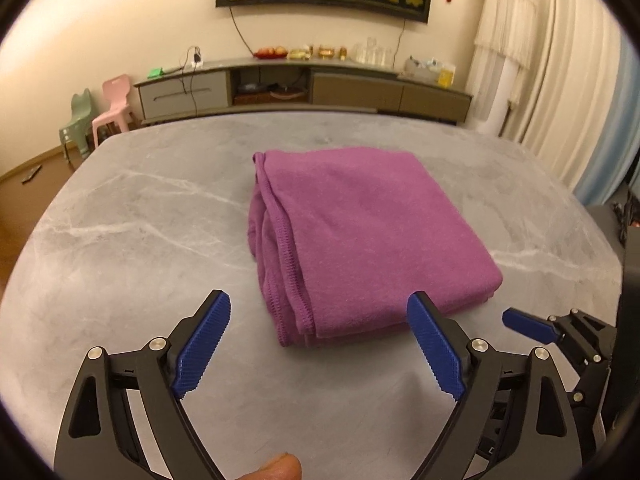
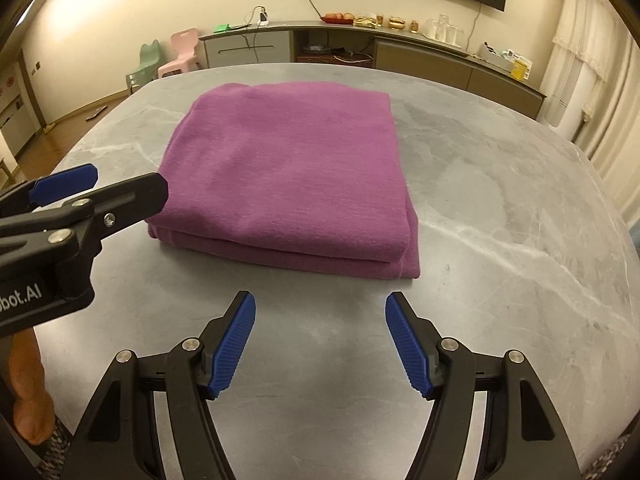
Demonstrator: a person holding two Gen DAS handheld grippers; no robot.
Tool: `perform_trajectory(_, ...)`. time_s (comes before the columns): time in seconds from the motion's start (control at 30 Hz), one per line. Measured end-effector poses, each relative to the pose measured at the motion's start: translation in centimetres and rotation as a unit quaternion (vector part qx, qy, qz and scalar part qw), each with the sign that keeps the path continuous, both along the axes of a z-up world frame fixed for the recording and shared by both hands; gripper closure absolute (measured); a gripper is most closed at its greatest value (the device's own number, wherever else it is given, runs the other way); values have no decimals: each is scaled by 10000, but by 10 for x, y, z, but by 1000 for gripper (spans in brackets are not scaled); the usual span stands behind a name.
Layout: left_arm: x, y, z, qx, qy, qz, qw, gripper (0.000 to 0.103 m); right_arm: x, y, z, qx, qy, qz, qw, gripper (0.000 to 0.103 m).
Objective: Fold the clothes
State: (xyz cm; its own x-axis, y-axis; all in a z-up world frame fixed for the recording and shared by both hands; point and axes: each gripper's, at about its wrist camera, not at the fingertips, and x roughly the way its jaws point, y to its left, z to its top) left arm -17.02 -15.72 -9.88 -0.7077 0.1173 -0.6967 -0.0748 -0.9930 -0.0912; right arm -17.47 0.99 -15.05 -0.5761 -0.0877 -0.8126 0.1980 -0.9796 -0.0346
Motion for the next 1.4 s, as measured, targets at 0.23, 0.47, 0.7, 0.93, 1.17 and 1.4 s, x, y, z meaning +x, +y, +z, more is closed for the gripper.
perform_trajectory(0.23,-1,14,-12,-92,-244,-114,9996,11,-2,4,-6,46,-67,-165,9998,34)
perform_trajectory(0.47,-3,30,-24,-254,-587,-236,9977,11,0,10,-5,72,-46,-253,9996,34)
perform_trajectory(0.7,-4,27,-29,-156,-748,-211,9969,11,1,14,-6,95,-86,-252,9996,34)
perform_trajectory(0.93,-5,22,-31,-12,-878,-141,9960,11,0,14,-8,132,-124,-241,9995,34)
perform_trajectory(1.17,-4,21,-31,-5,-898,-138,9959,11,2,9,-7,137,-97,-166,9997,34)
perform_trajectory(1.4,-1,20,-30,52,-819,-146,9965,11,3,8,-7,162,-71,-127,9998,34)
